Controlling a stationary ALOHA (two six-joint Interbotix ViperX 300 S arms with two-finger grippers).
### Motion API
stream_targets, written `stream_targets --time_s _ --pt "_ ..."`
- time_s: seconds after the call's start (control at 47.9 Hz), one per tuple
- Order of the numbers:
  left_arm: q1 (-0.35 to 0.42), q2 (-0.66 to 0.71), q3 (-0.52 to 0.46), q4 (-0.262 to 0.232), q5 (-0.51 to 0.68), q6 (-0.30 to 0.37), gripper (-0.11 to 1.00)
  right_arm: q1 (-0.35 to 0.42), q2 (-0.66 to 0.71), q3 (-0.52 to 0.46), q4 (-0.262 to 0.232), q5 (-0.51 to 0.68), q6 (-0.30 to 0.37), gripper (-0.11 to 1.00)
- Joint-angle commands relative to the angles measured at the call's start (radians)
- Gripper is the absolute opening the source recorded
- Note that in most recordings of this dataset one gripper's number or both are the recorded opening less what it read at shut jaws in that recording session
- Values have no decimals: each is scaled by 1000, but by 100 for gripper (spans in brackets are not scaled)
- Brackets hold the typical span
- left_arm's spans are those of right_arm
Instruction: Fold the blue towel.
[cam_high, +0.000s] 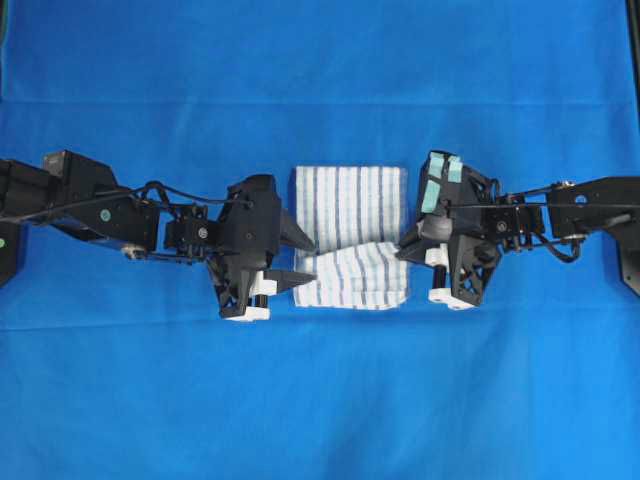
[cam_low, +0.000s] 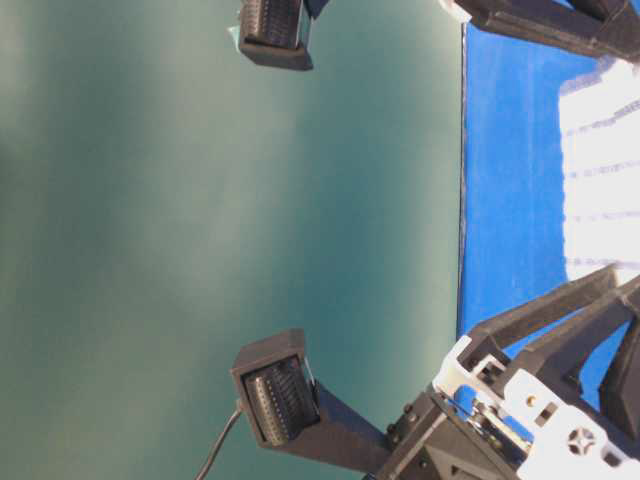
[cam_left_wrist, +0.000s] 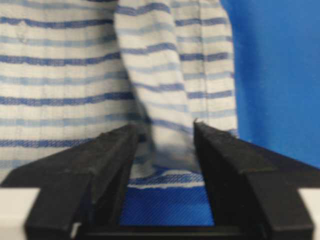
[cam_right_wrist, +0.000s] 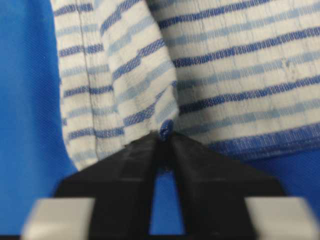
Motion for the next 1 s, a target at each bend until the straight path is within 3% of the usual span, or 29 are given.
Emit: stream_targets --time_s 0.0,0.084,0.125,0.418,0.669,0.982 --pt "-2 -28 -8 -2 3 2 44 8 -20 -29 3 6 2 33" --pt "-2 -64 -5 0 29 6 46 15 -49 -43 3 43 3 56" --pt "-2 -91 -2 -2 54 12 46 21 -74 -51 2 67 3 61" --pt "-2 -385 57 0 247 18 46 25 -333 -52 -29 224 -6 56" --pt "-2 -680 201 0 252 18 46 17 -589 18 -107 275 -6 56" --pt "-2 -1045 364 2 288 18 46 15 -894 138 -144 344 -6 56"
